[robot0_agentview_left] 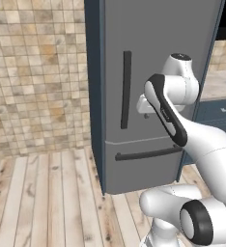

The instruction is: Retrieve the sausage and cheese from the fridge and place them on the cutting board on the counter.

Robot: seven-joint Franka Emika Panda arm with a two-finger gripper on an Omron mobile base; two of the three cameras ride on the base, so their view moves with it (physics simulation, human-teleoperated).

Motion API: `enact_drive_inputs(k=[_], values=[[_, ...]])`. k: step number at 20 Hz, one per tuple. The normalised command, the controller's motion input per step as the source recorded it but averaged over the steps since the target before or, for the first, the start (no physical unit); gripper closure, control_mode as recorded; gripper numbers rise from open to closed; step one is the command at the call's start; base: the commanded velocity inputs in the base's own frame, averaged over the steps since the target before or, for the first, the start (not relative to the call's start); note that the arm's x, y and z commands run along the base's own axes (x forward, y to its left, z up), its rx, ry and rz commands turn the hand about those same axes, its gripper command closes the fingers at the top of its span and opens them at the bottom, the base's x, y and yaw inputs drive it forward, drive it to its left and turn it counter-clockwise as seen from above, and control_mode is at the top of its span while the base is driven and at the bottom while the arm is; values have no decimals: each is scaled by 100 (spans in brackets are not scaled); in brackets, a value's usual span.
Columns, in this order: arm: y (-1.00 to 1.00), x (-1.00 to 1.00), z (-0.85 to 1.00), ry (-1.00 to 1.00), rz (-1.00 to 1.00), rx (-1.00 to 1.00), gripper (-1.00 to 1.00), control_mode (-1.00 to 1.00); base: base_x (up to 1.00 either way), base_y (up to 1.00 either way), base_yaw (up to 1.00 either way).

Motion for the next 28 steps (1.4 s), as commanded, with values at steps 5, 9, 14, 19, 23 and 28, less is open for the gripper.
enact_drive_inputs(k=[5, 9, 14, 19, 23, 28], values=[[0, 0, 0, 0, 0, 0, -100, 100, 0, 0, 0], [0, 0, 0, 0, 0, 0, -100, 100, 0, 0, 0], [0, 0, 0, 0, 0, 0, -100, 100, 0, 0, 0], [0, 0, 0, 0, 0, 0, -100, -100, 0, 0, 0], [0, 0, 0, 0, 0, 0, -100, -100, 0, 0, 0], [0, 0, 0, 0, 0, 0, -100, -100, 0, 0, 0]])
